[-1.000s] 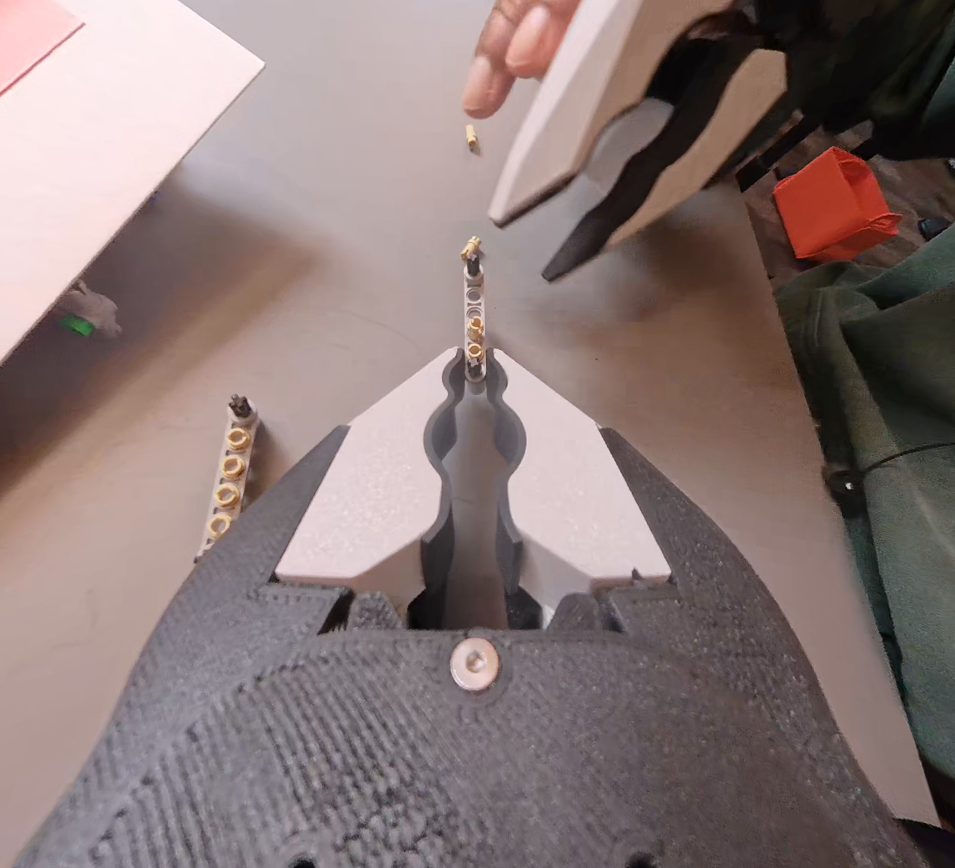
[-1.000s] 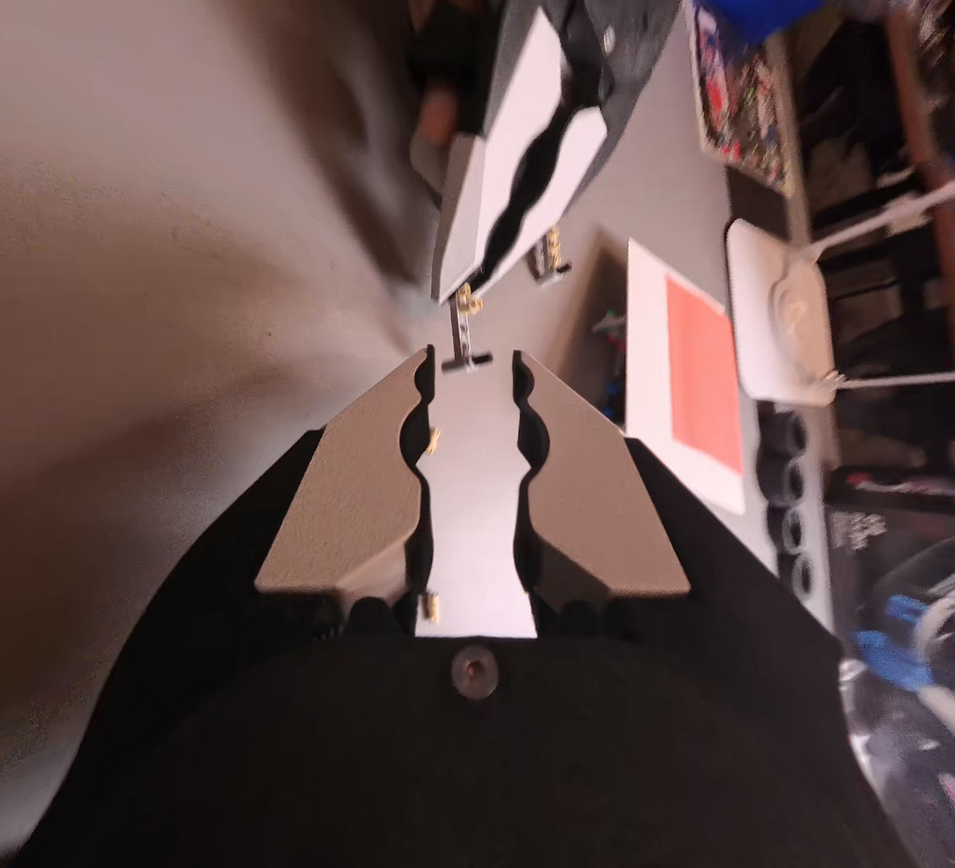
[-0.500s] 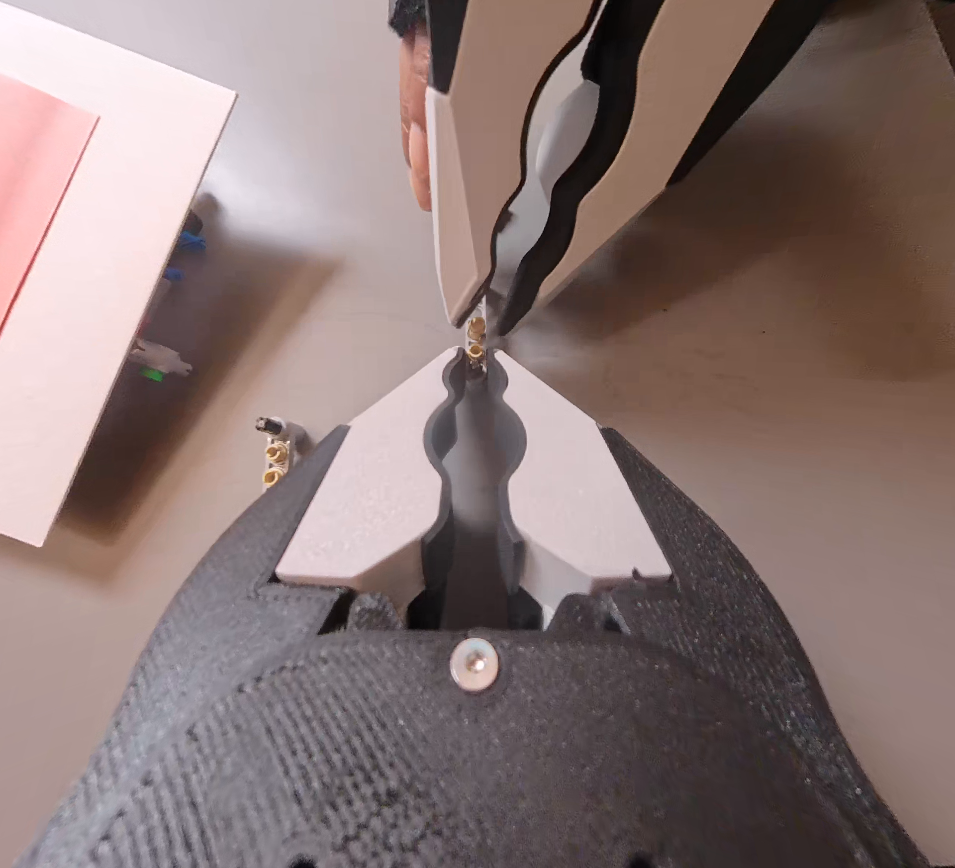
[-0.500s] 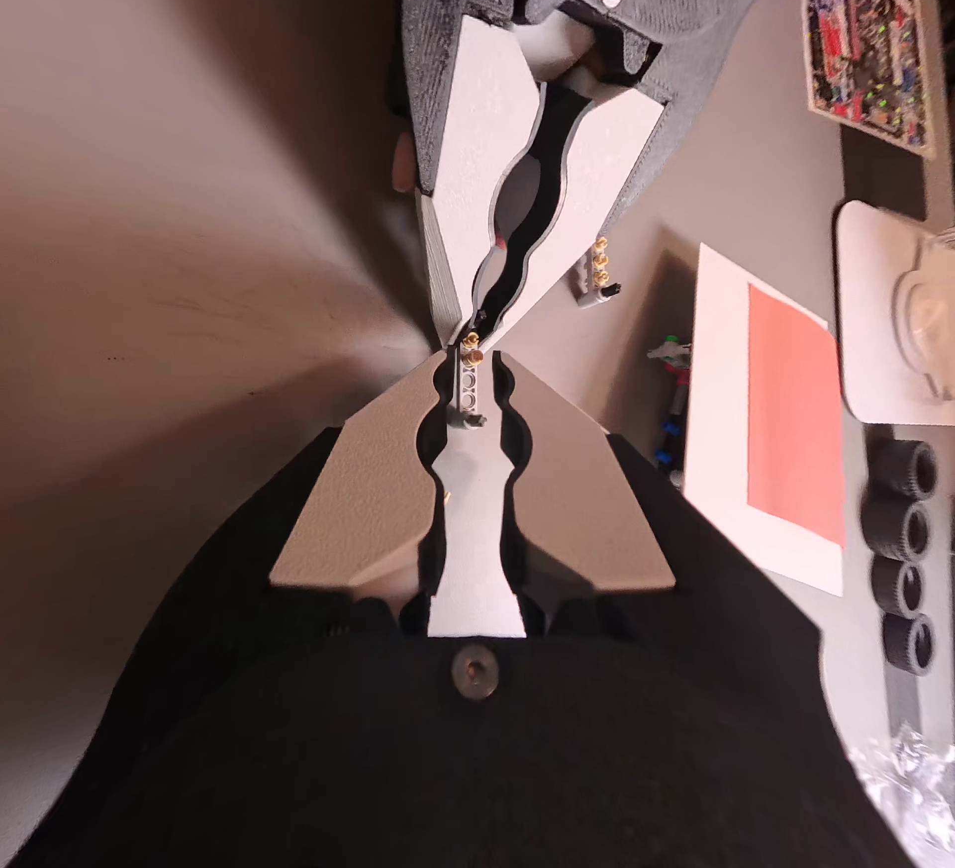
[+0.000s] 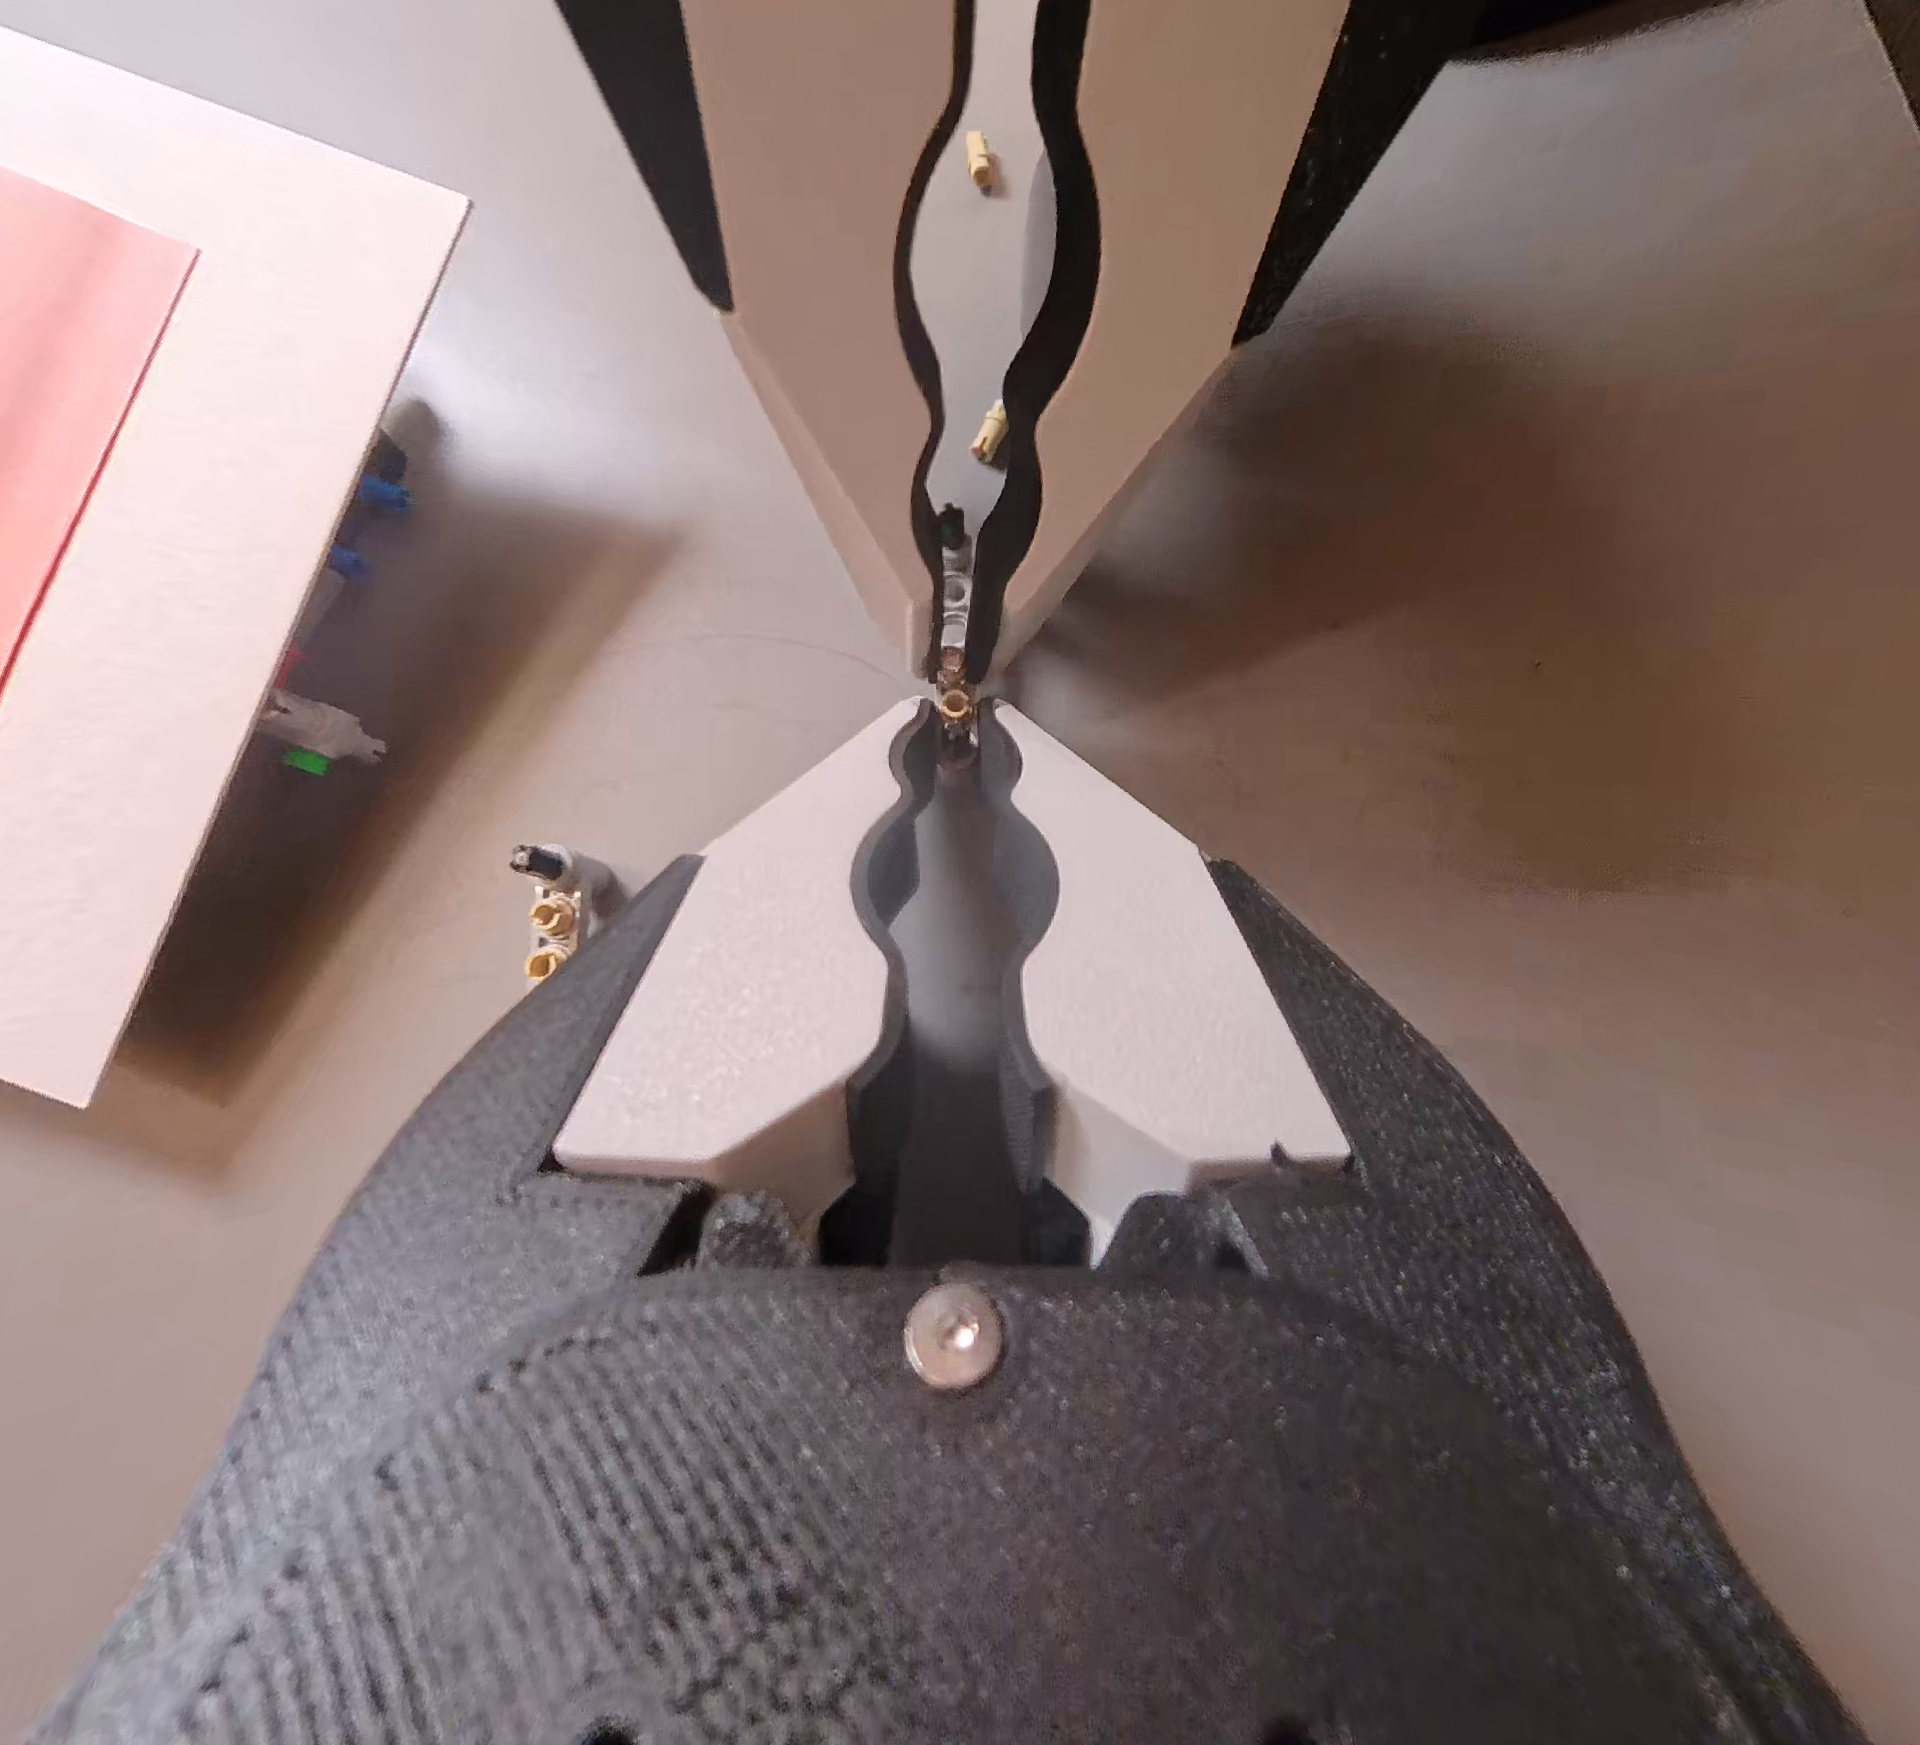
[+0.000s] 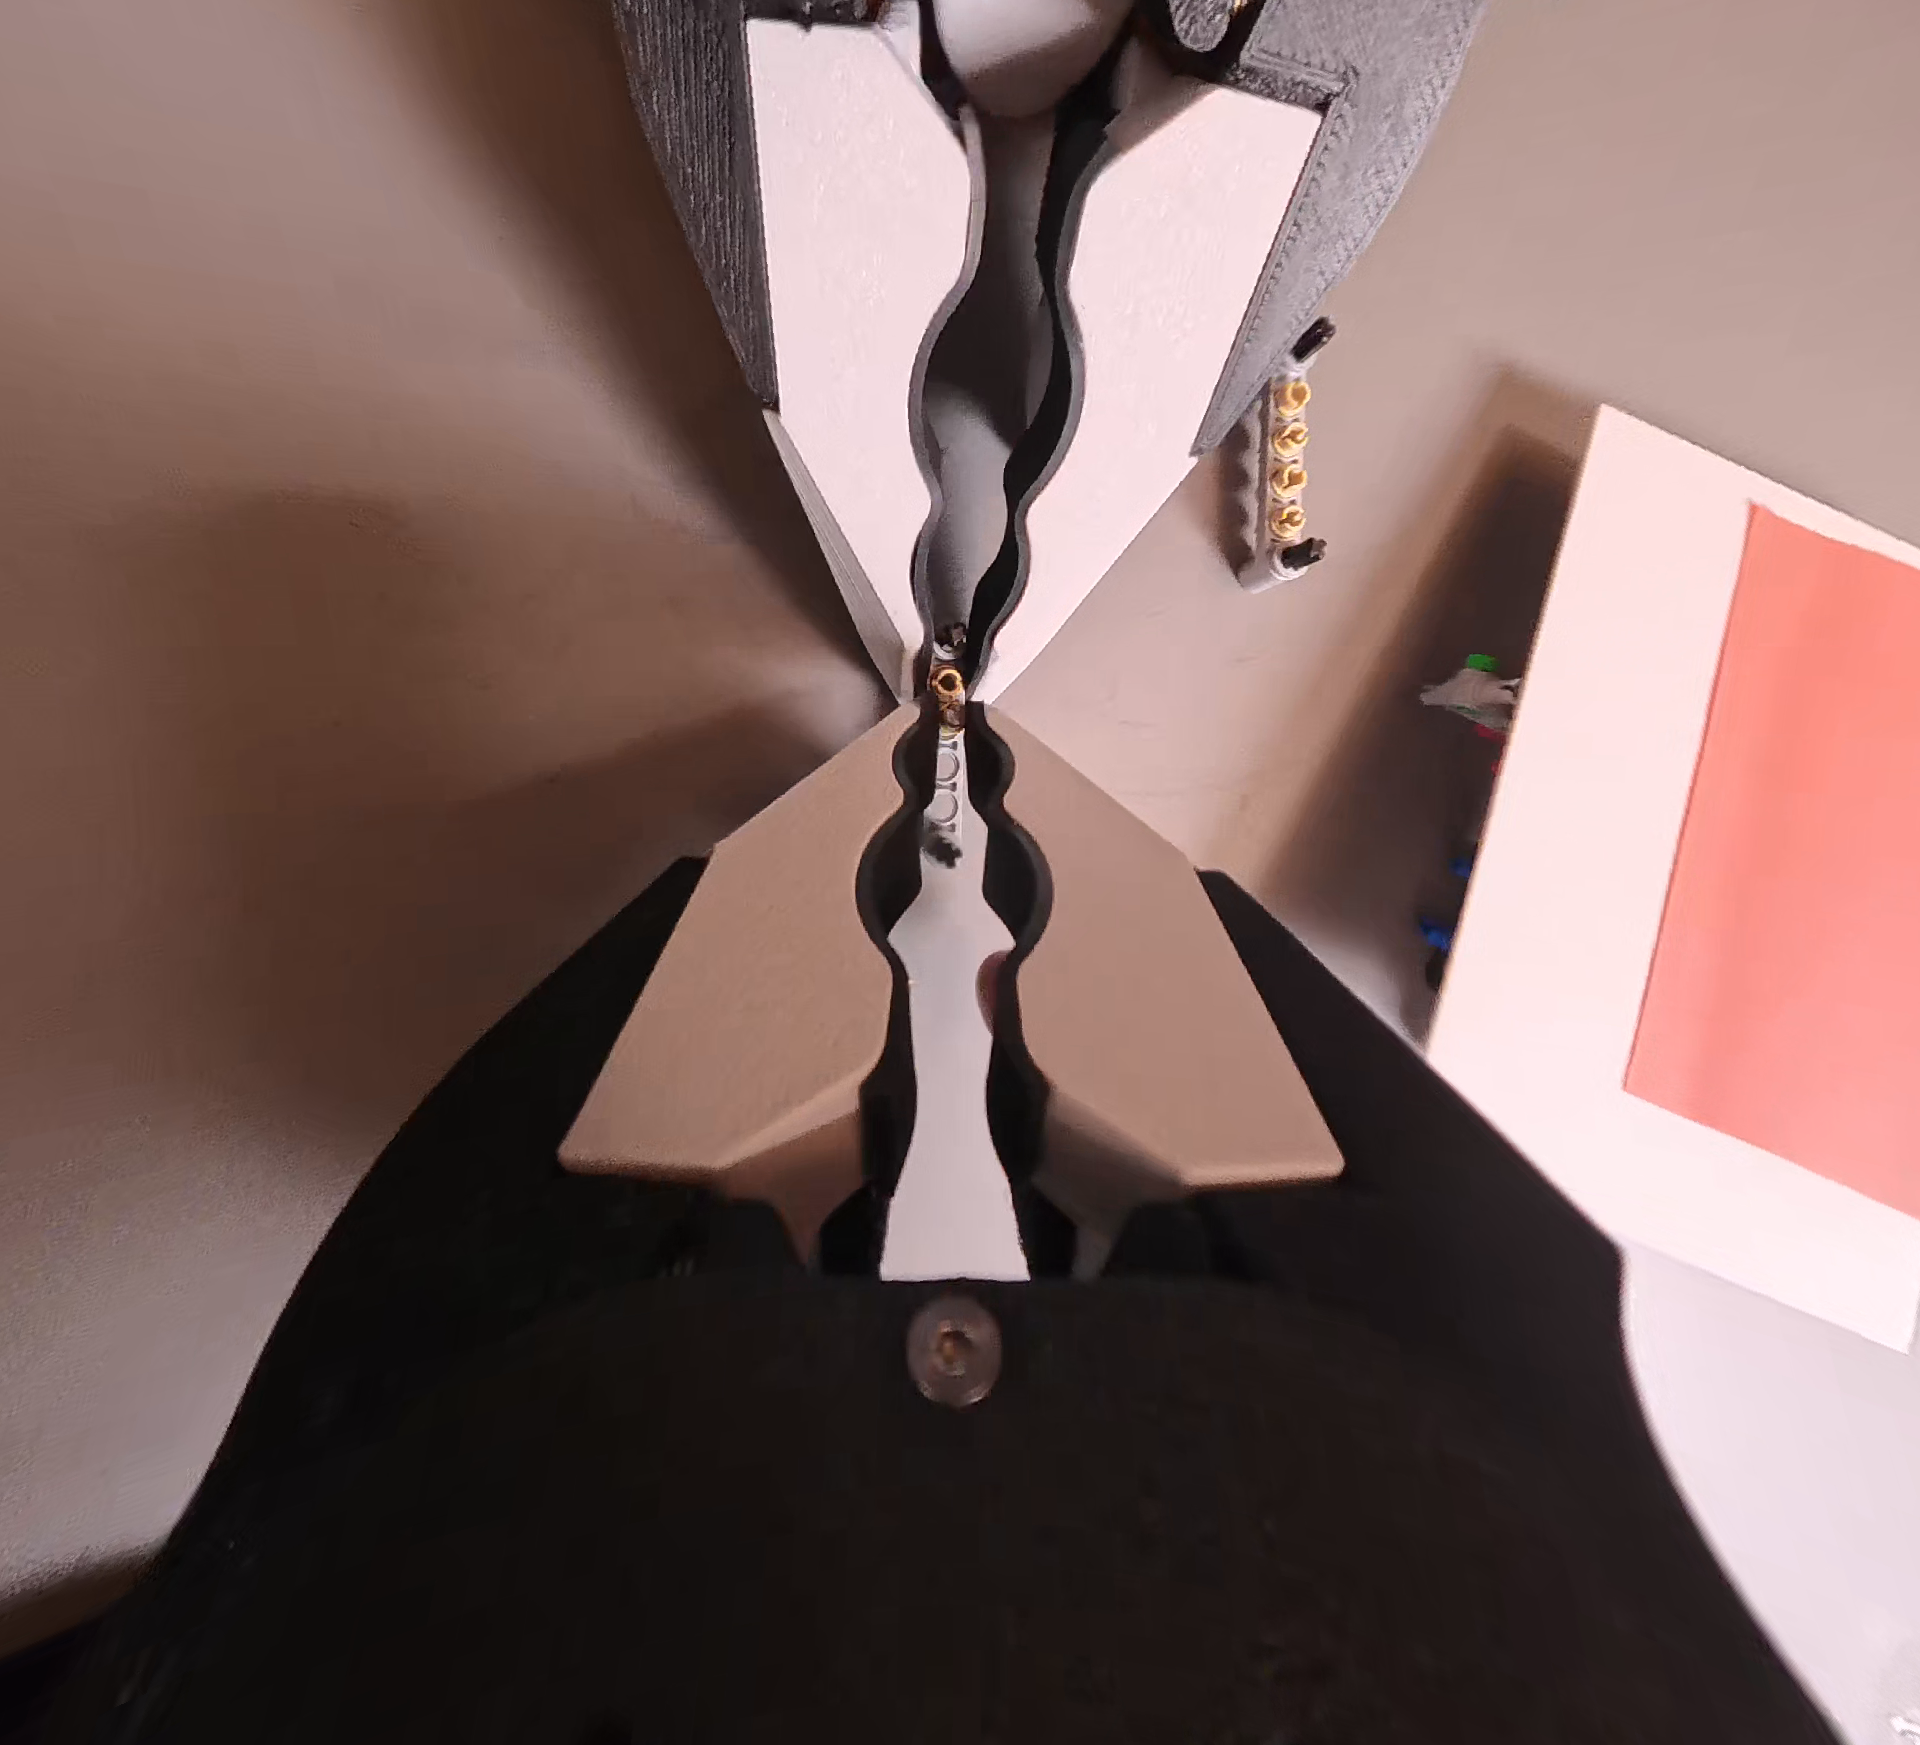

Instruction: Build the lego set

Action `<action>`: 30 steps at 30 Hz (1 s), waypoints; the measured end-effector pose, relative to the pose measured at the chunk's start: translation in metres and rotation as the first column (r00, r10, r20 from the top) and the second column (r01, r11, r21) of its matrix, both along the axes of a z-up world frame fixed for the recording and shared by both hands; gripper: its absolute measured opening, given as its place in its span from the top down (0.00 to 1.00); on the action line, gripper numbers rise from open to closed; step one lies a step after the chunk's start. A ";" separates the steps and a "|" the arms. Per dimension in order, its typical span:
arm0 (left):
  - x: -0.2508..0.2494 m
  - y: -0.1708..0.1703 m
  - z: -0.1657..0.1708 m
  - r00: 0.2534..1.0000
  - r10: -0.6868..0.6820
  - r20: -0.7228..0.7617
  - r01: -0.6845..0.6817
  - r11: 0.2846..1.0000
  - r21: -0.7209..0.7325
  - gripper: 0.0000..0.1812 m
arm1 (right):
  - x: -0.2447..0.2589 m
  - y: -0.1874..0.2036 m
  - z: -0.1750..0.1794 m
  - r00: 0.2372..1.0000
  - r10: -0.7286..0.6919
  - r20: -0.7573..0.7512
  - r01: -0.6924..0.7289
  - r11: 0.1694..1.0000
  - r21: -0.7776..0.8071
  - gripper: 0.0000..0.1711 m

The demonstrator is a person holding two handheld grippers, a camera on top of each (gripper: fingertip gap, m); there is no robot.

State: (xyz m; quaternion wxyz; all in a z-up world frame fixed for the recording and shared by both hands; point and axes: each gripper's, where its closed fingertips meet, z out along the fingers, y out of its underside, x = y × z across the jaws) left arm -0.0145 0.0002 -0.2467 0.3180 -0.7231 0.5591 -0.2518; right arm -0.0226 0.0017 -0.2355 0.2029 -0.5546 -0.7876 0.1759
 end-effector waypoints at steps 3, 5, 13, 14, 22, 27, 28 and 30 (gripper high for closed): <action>0.000 0.000 0.000 1.000 0.000 0.003 0.000 1.000 -0.002 0.96 | 0.003 0.000 -0.004 0.998 0.022 0.058 -0.020 0.999 -0.038 0.98; 0.001 0.000 0.000 1.000 -0.001 0.003 0.001 1.000 -0.002 0.96 | 0.003 -0.001 -0.004 0.998 0.033 0.056 -0.031 0.998 -0.046 0.98; 0.000 0.000 0.000 1.000 -0.003 0.017 0.003 1.000 -0.026 0.97 | 0.001 -0.001 -0.003 0.998 0.031 0.048 -0.032 0.999 0.016 0.98; 0.000 -0.001 0.000 1.000 -0.004 0.017 0.004 1.000 -0.029 0.97 | 0.001 0.000 -0.002 0.999 0.038 0.036 -0.040 0.998 0.051 0.97; 0.001 -0.003 0.004 0.998 0.014 0.064 -0.006 0.993 -0.118 0.97 | 0.006 -0.008 0.011 0.991 0.058 -0.122 -0.026 0.969 0.247 0.80; 0.002 -0.005 0.008 0.994 0.026 0.104 -0.006 0.983 -0.181 0.97 | 0.002 -0.010 0.004 0.986 0.127 -0.110 -0.073 0.913 0.401 0.86; 0.001 -0.005 0.008 0.994 0.029 0.110 -0.007 0.980 -0.197 0.97 | 0.002 -0.010 0.001 0.986 0.131 -0.101 -0.078 0.907 0.415 0.86; 0.001 -0.006 0.009 0.992 0.035 0.120 -0.008 0.975 -0.224 0.97 | 0.001 -0.009 0.001 0.986 0.128 -0.109 -0.071 0.904 0.421 0.89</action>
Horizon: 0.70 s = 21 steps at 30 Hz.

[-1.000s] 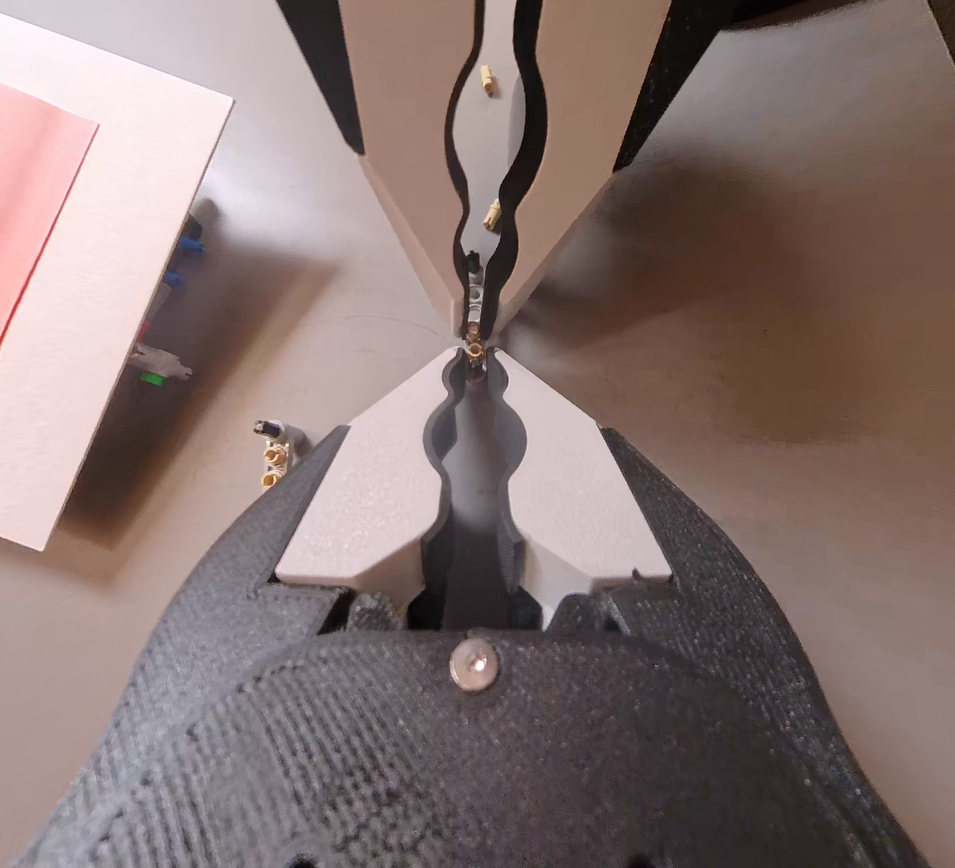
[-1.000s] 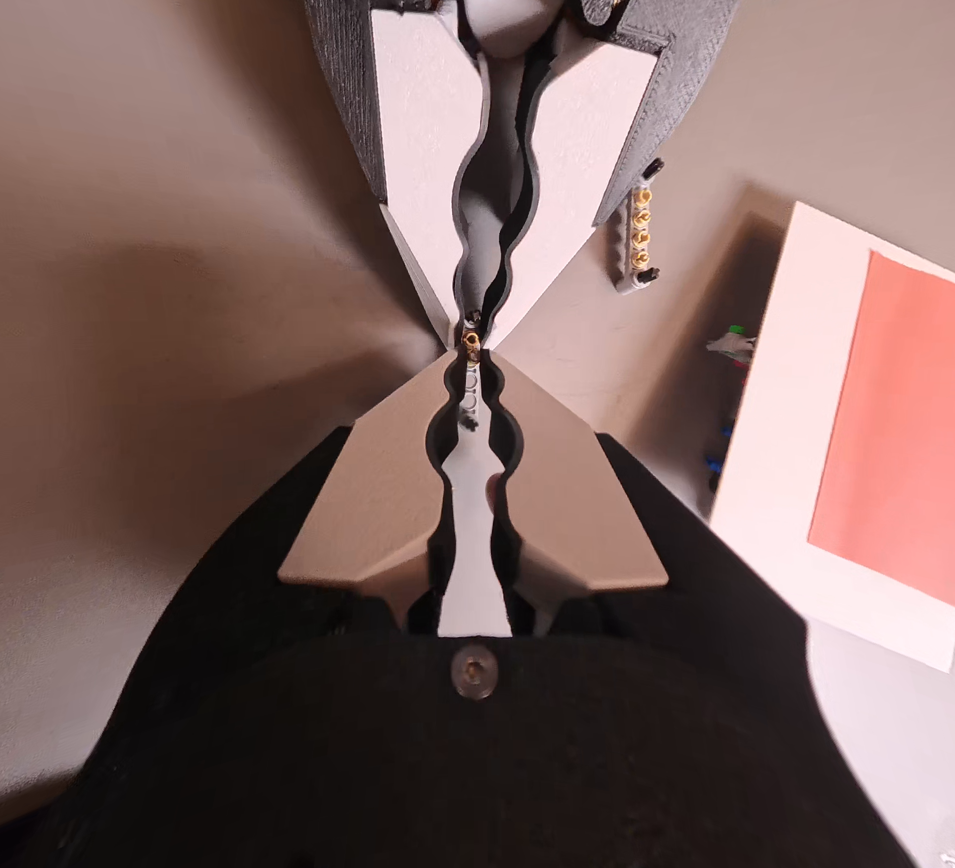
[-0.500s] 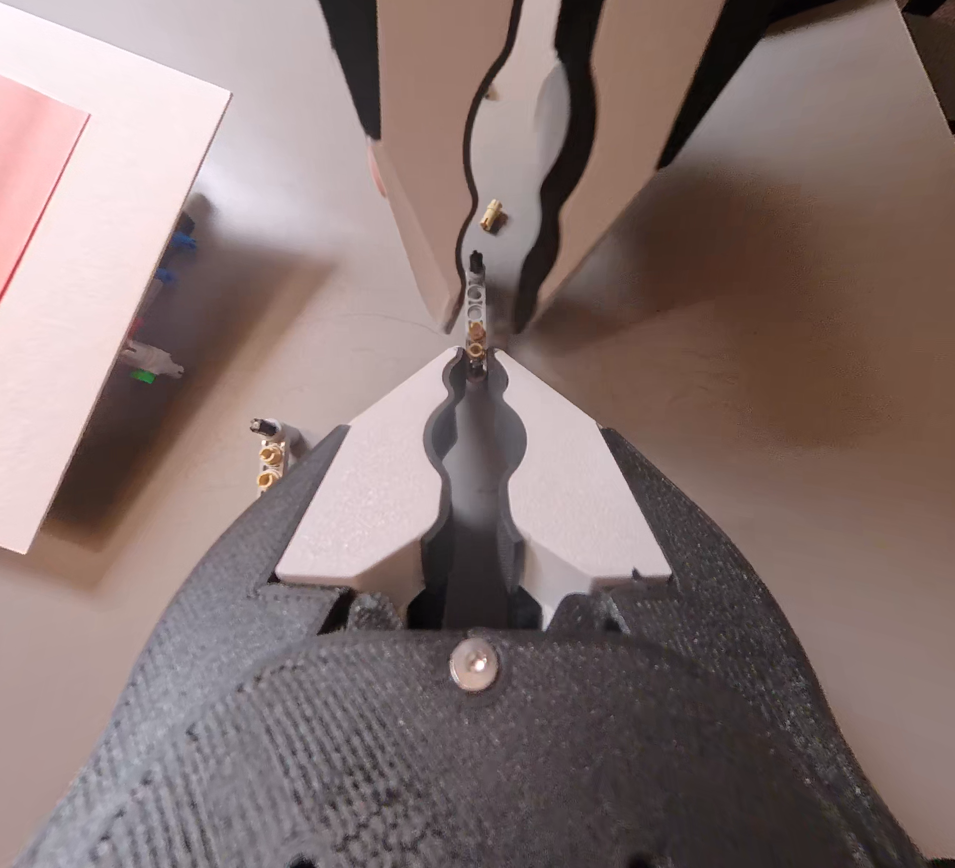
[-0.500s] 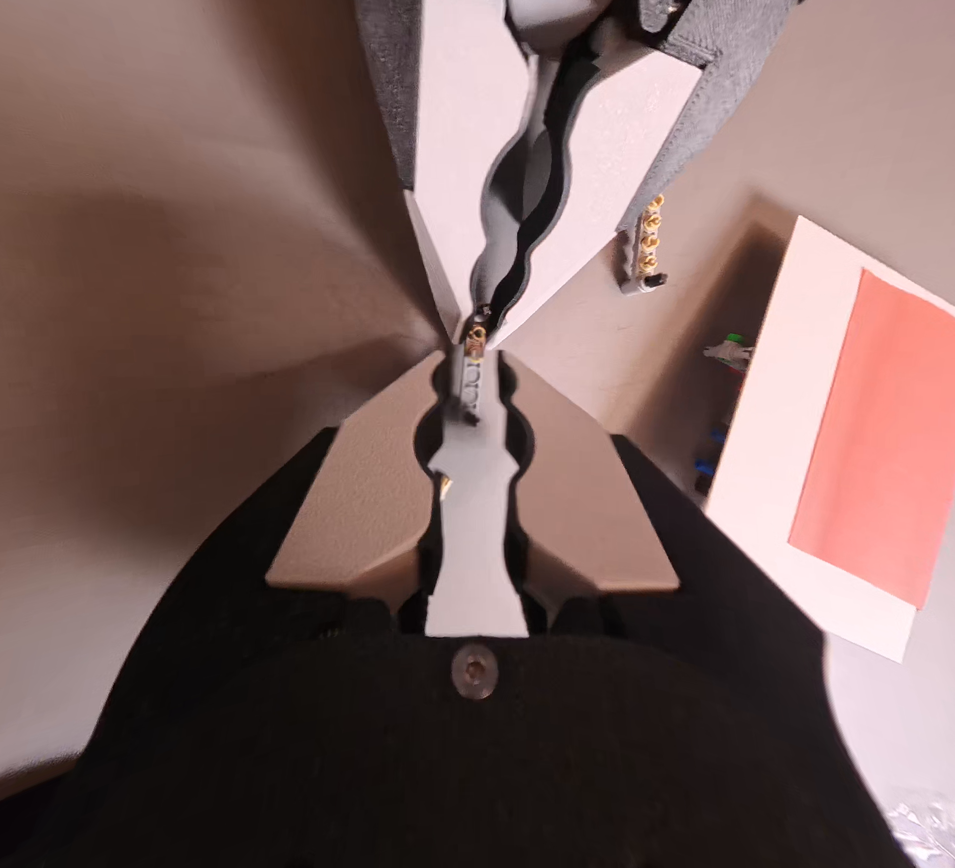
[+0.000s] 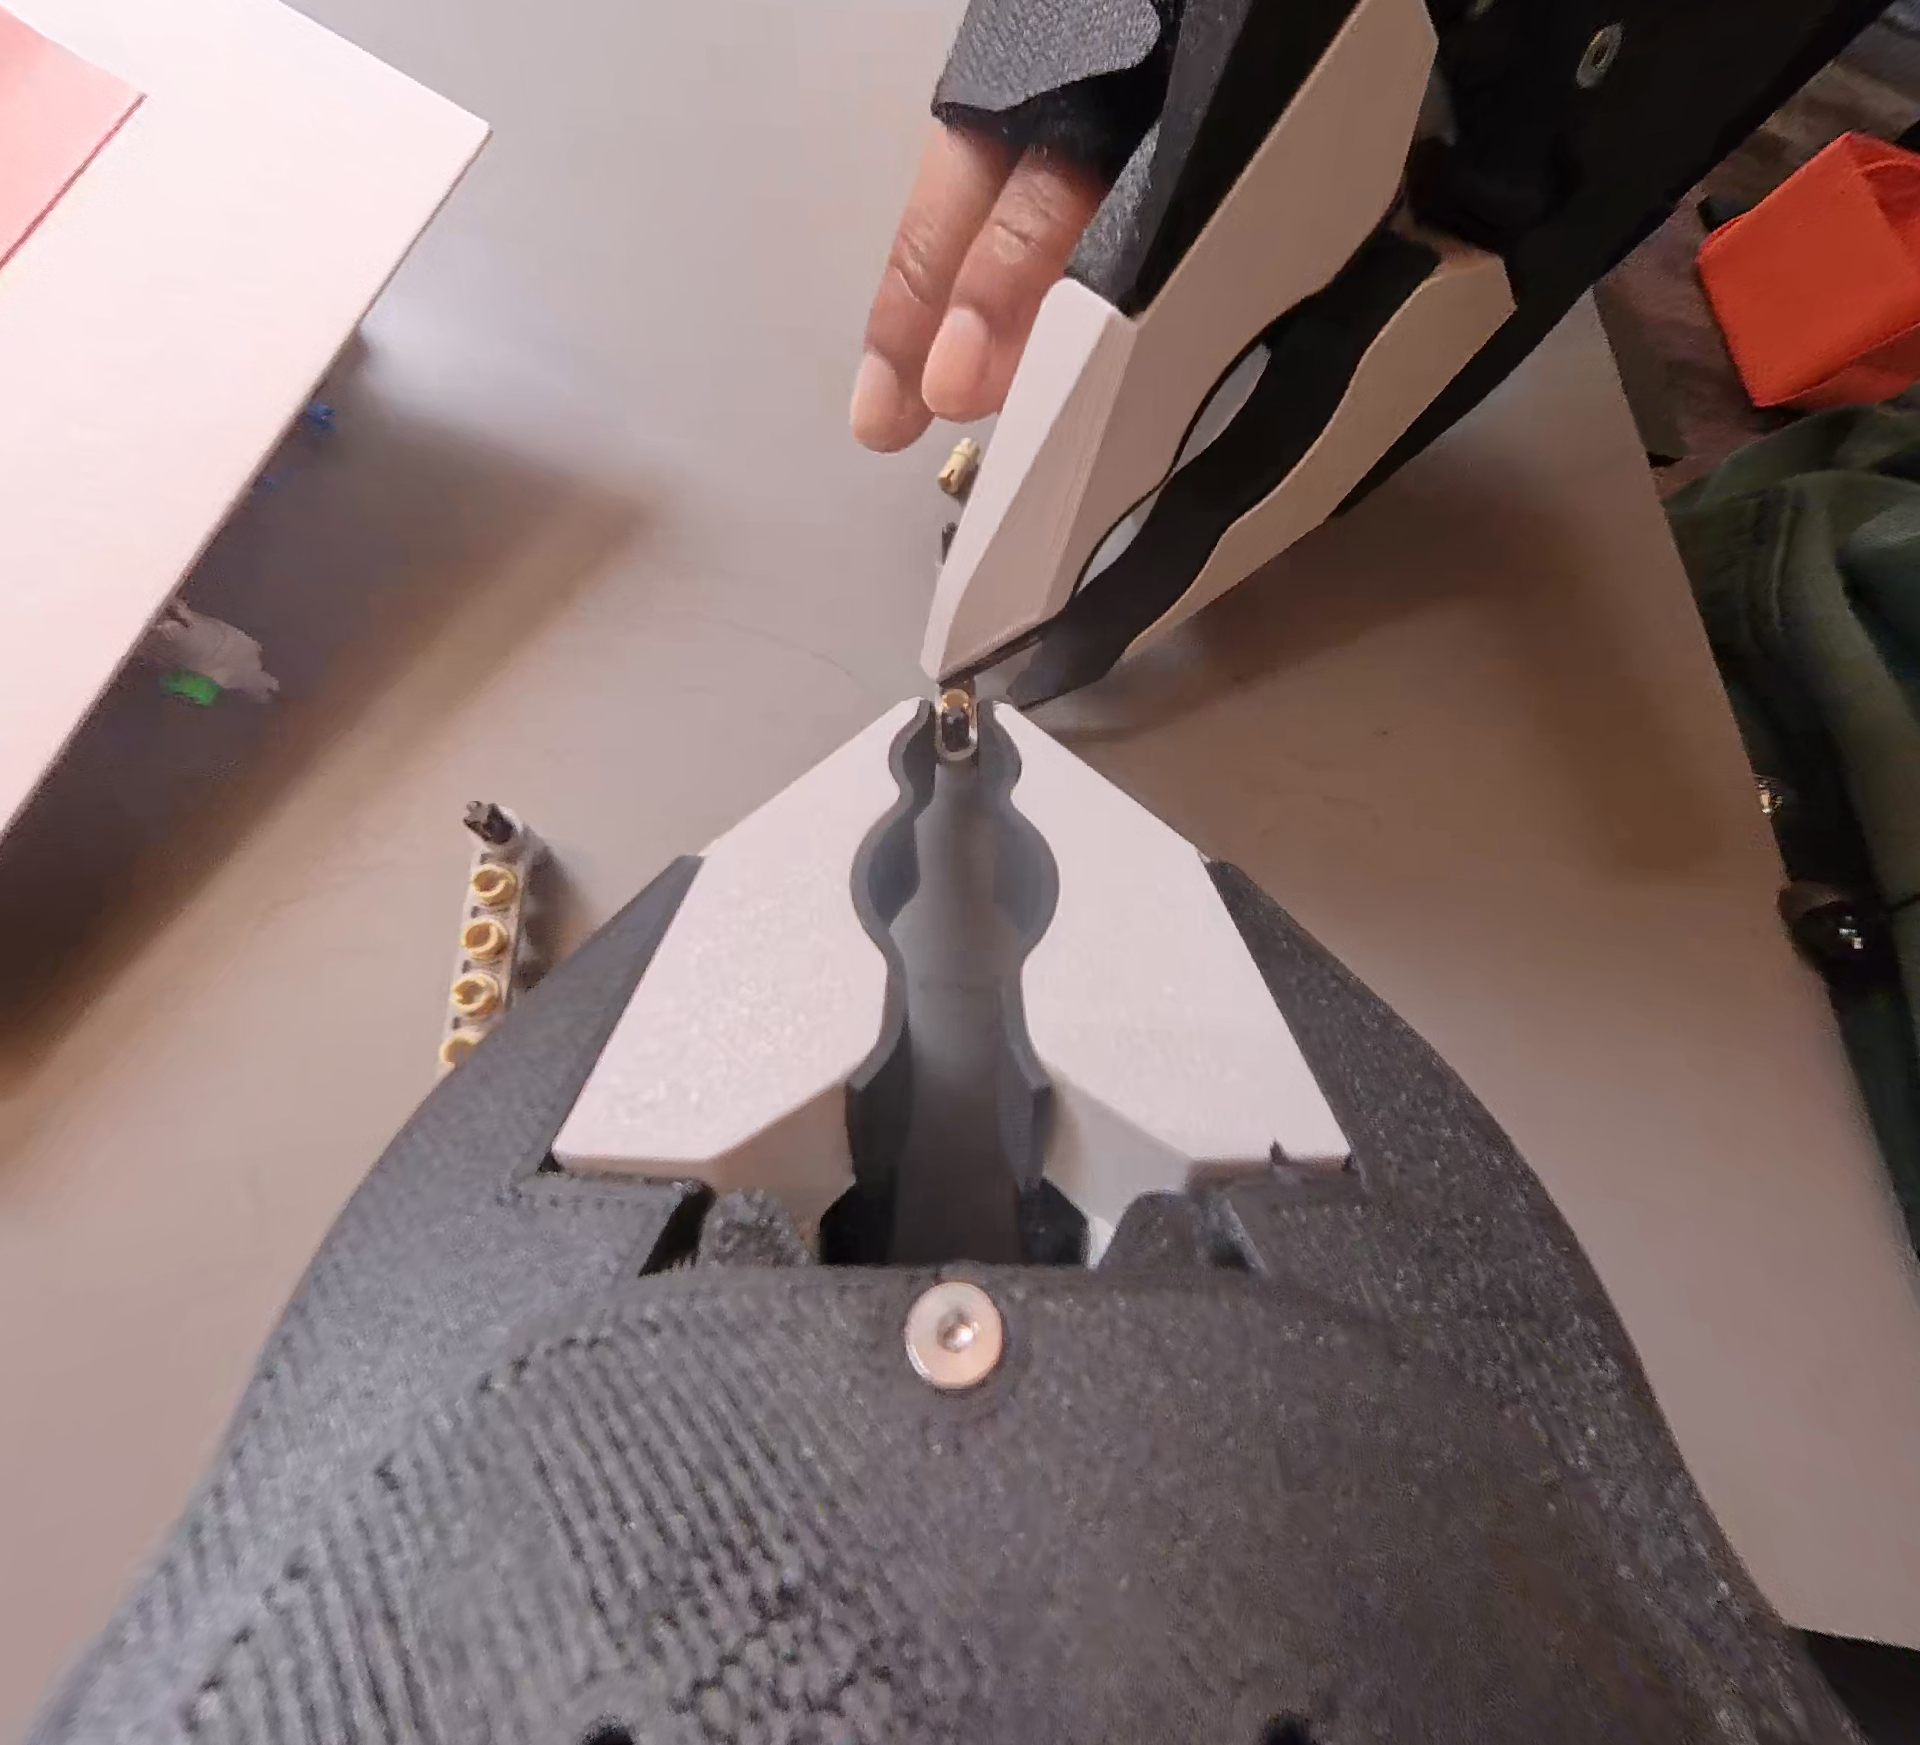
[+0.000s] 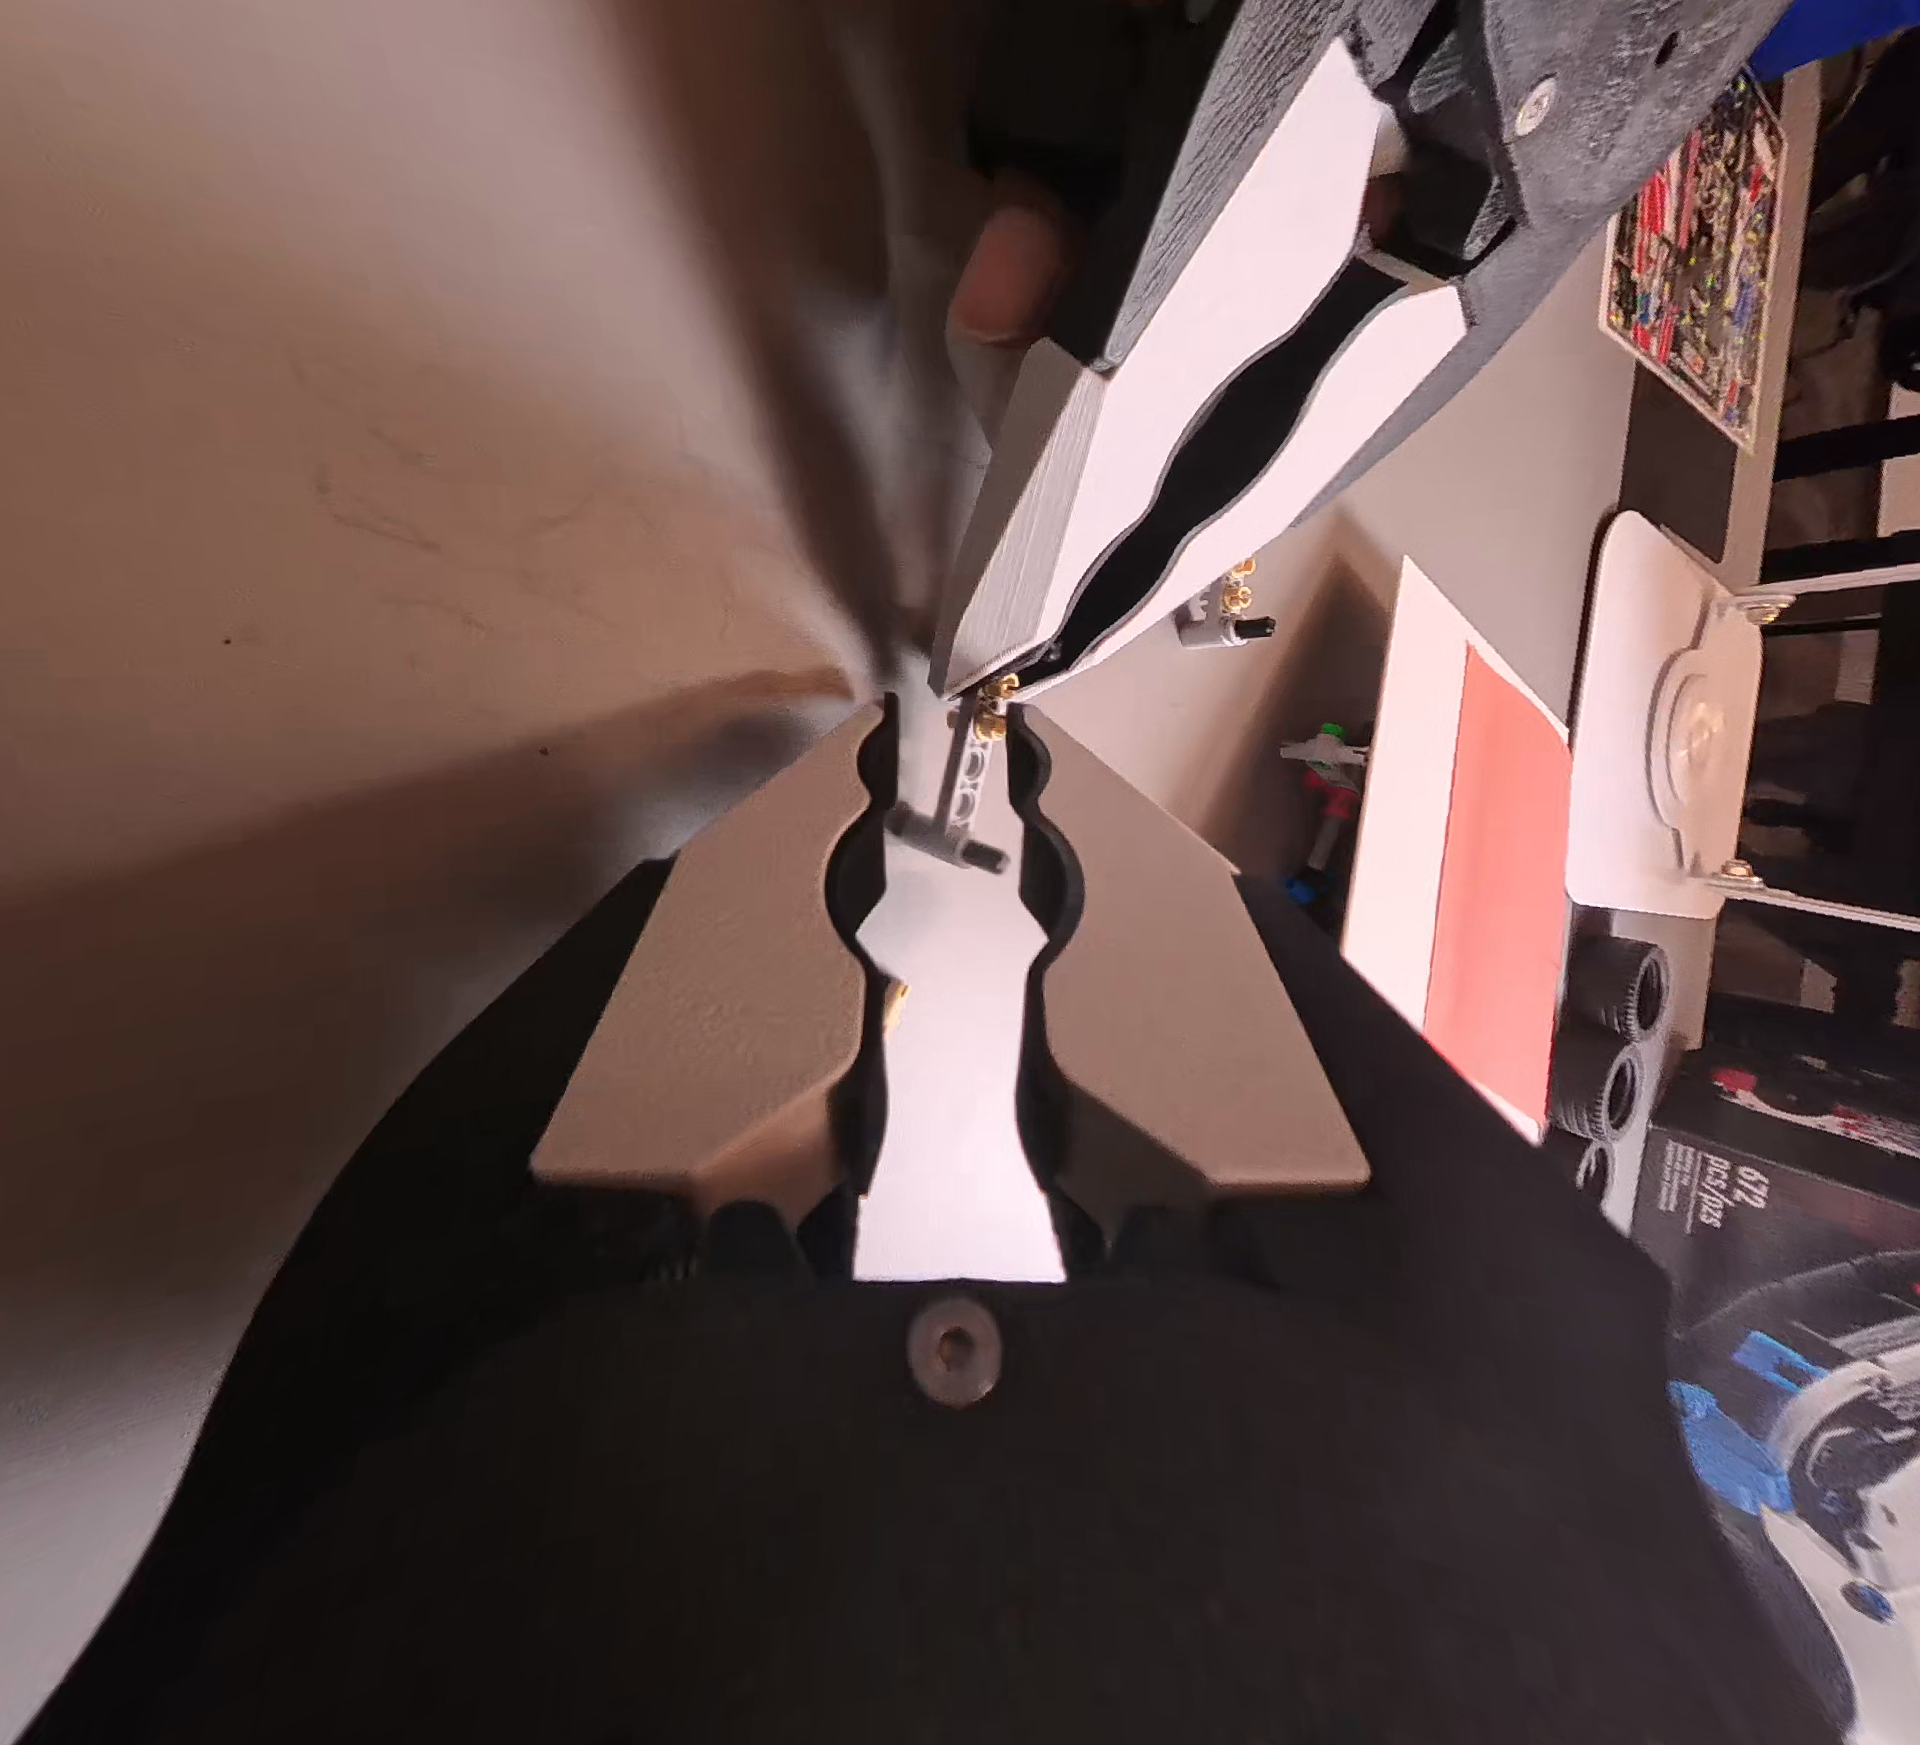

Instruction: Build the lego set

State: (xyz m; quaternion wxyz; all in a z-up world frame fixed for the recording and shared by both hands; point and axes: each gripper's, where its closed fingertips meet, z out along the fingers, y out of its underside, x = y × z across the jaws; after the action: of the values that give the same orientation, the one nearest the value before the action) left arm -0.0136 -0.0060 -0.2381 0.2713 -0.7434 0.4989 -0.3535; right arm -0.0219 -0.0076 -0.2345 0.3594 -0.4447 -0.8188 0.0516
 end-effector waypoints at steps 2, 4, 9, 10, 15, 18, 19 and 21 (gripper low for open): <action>0.000 -0.001 0.001 1.000 0.010 0.015 -0.009 1.000 -0.030 0.97 | -0.001 0.001 0.000 1.000 -0.007 -0.012 0.007 1.000 0.003 0.91; 0.000 -0.001 0.001 1.000 0.010 0.020 -0.010 0.999 -0.040 0.97 | -0.001 0.001 0.000 1.000 -0.010 -0.020 0.010 1.000 0.003 0.92; 0.000 0.000 0.001 1.000 0.006 0.005 -0.006 1.000 -0.003 0.97 | 0.002 -0.006 0.001 0.997 -0.058 -0.053 0.051 0.990 -0.128 0.83; -0.001 0.001 0.000 1.000 0.006 0.001 -0.006 1.000 0.010 0.97 | 0.003 -0.006 0.005 0.994 -0.080 -0.077 0.066 0.982 -0.175 0.81; -0.005 0.004 -0.005 0.998 -0.004 -0.057 0.011 0.993 0.118 0.97 | 0.022 0.002 0.029 0.960 -0.220 -0.171 0.144 0.917 -0.372 0.82; -0.007 0.005 -0.007 0.996 -0.006 -0.087 0.020 0.987 0.161 0.95 | 0.047 0.010 0.020 0.949 -0.295 -0.111 0.225 0.881 -0.417 0.86; -0.007 0.005 -0.008 0.996 -0.007 -0.093 0.022 0.985 0.171 0.93 | 0.054 0.011 0.014 0.945 -0.316 -0.082 0.252 0.867 -0.431 0.86; -0.007 0.004 -0.008 0.994 -0.008 -0.105 0.028 0.982 0.187 0.91 | 0.065 0.011 0.004 0.940 -0.339 -0.038 0.287 0.846 -0.449 0.87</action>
State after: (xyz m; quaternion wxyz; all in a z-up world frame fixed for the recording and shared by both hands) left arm -0.0208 -0.0017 -0.2464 0.3108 -0.7272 0.5501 -0.2683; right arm 0.0427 0.0031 -0.2306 0.3010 -0.6378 -0.6801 0.2001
